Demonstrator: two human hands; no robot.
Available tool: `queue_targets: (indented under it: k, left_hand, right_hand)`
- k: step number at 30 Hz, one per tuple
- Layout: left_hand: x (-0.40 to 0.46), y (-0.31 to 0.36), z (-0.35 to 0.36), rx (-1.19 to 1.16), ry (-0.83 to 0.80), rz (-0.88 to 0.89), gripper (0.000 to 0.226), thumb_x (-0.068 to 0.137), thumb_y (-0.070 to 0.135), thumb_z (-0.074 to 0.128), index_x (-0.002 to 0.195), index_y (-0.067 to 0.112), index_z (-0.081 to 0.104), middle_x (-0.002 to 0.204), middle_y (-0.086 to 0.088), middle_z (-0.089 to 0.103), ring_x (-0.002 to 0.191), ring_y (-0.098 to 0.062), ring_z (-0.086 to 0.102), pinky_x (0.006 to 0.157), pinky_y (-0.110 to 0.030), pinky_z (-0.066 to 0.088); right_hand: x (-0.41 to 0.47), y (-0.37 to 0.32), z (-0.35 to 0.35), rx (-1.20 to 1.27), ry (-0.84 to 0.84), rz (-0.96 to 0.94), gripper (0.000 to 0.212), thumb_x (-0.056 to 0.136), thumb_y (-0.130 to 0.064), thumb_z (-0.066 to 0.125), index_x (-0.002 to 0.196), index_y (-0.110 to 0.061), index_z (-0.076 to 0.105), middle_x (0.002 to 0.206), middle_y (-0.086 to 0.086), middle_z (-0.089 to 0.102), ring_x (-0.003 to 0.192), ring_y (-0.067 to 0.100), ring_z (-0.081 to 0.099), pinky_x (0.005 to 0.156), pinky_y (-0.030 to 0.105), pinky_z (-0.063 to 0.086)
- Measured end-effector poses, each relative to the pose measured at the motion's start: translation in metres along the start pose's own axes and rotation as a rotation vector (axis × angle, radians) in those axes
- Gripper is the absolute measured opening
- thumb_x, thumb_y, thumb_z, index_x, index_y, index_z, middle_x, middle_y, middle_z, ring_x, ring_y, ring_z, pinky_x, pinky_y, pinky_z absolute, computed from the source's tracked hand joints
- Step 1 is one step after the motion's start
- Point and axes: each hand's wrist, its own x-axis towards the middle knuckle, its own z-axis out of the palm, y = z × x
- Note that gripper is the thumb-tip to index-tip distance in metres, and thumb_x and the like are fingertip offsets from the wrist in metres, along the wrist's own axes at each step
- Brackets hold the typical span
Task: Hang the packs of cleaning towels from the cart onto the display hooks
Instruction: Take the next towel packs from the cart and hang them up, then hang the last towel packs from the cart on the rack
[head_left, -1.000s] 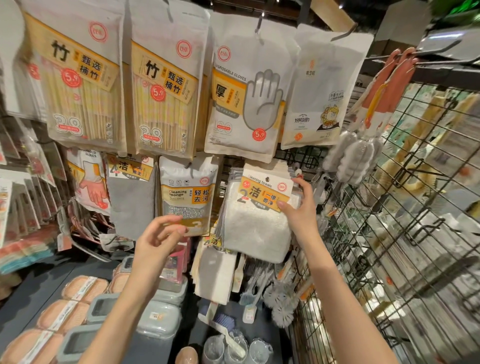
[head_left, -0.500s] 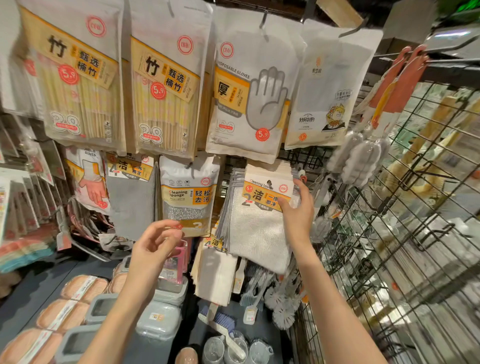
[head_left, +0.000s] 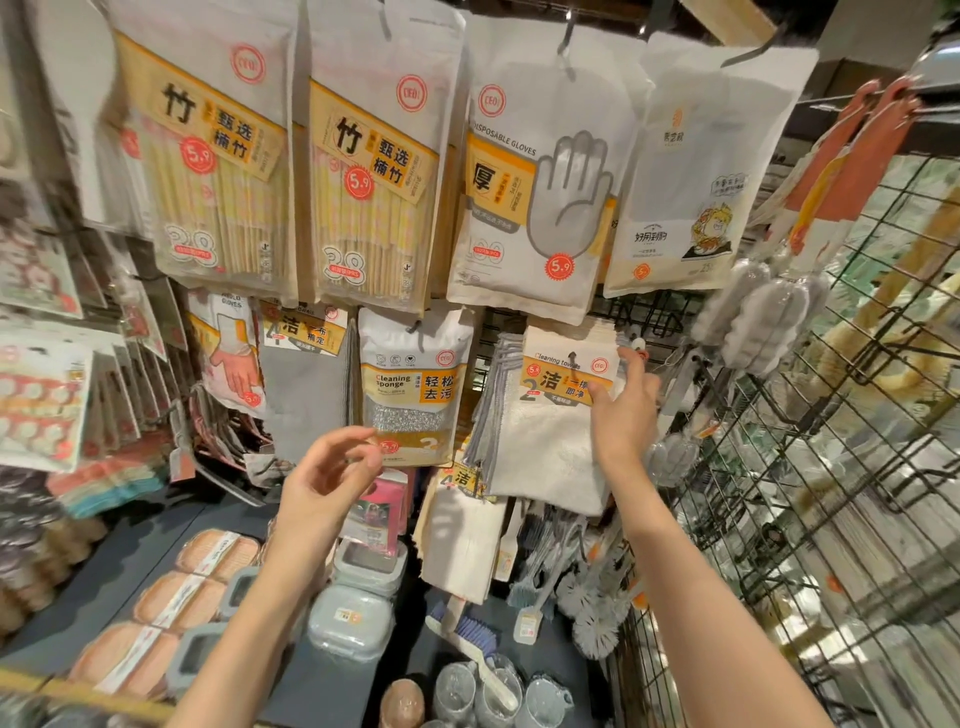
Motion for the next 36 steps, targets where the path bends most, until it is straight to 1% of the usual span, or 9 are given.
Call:
queue_targets:
  k: [7,10,14,19,23,28,31,33,36]
  left_hand:
    - [-0.025,0.020,-0.004,0.198,0.059,0.060,0.032,0.085,0.011,0.068,0.111,0.031,0.065,0.103,0.013,0.071,0.092,-0.005,0.065,0.078,-0.018,0.052]
    - [-0.045,0.029,-0.009,0.306,0.082,0.076,0.036,0.087,0.014,0.068,0.116,0.035,0.061,0.110,0.016,0.067,0.101,-0.002,0.062,0.087,-0.021,0.051]
    - [-0.080,0.037,-0.014,0.485,0.141,0.092,0.043,0.087,0.026,0.068,0.126,0.037,0.054,0.126,0.022,0.057,0.116,0.006,0.050,0.092,-0.008,0.039]
    - [-0.131,0.045,-0.028,0.620,0.230,0.084,0.051,0.086,0.032,0.068,0.122,0.056,0.042,0.124,0.043,0.043,0.124,0.014,0.034,0.099,-0.018,0.031]
    - [-0.180,0.053,-0.053,0.691,0.357,0.043,0.051,0.085,0.045,0.068,0.121,0.063,0.036,0.129,0.032,0.041,0.131,-0.002,0.032,0.102,-0.030,0.030]
    - [-0.251,0.071,-0.099,0.833,0.570,-0.006,0.059,0.085,0.027,0.071,0.132,0.043,0.039,0.136,0.015,0.044,0.132,-0.012,0.035,0.106,-0.036,0.031]
    - [-0.289,0.091,-0.131,1.024,0.726,-0.017,0.060,0.081,0.018,0.077,0.131,0.030,0.046,0.132,0.006,0.051,0.127,-0.024,0.043,0.106,-0.043,0.033]
    - [-0.309,0.103,-0.154,1.125,0.826,-0.061,0.061,0.079,0.019,0.078,0.133,0.021,0.052,0.134,-0.001,0.056,0.125,-0.028,0.046,0.105,-0.040,0.032]
    - [-0.339,0.118,-0.185,1.220,0.907,-0.071,0.063,0.077,0.034,0.072,0.134,0.016,0.054,0.133,-0.001,0.057,0.124,-0.024,0.048,0.096,-0.023,0.027]
  right_hand:
    - [-0.024,0.002,-0.020,-0.026,-0.077,-0.109,0.056,0.092,-0.027,0.056,0.143,-0.030,0.034,0.144,0.008,0.030,0.135,0.025,0.026,0.097,0.048,0.038]
    - [-0.039,-0.006,-0.031,0.008,-0.149,-0.222,0.054,0.090,-0.027,0.059,0.141,-0.026,0.039,0.151,0.007,0.023,0.140,0.024,0.012,0.109,0.044,0.022]
    - [-0.063,-0.029,-0.043,0.207,-0.348,-0.360,0.050,0.090,-0.029,0.060,0.138,-0.026,0.044,0.148,0.004,0.029,0.137,0.014,0.017,0.109,0.027,0.015]
    - [-0.111,-0.057,-0.048,0.361,-0.618,-0.436,0.051,0.091,-0.033,0.059,0.139,-0.027,0.043,0.148,-0.007,0.033,0.136,0.002,0.020,0.108,0.019,0.013]
    - [-0.161,-0.074,-0.041,0.381,-0.788,-0.531,0.055,0.090,-0.037,0.060,0.141,-0.028,0.040,0.150,-0.007,0.031,0.139,0.006,0.021,0.113,0.027,0.015]
    - [-0.236,-0.108,-0.021,0.424,-1.029,-0.644,0.057,0.089,-0.036,0.060,0.141,-0.025,0.038,0.149,-0.003,0.033,0.137,0.007,0.025,0.115,0.034,0.023]
    - [-0.287,-0.137,-0.009,0.443,-1.125,-0.777,0.058,0.090,-0.039,0.058,0.142,-0.026,0.037,0.150,-0.003,0.031,0.134,-0.001,0.017,0.109,0.018,0.010]
    - [-0.322,-0.157,-0.001,0.445,-1.190,-0.863,0.059,0.090,-0.042,0.056,0.142,-0.027,0.036,0.152,-0.004,0.028,0.137,0.000,0.015,0.105,0.015,0.007]
    - [-0.372,-0.189,0.011,0.460,-1.256,-0.997,0.060,0.089,-0.046,0.053,0.143,-0.024,0.036,0.153,-0.003,0.028,0.143,0.010,0.015,0.113,0.025,0.010]
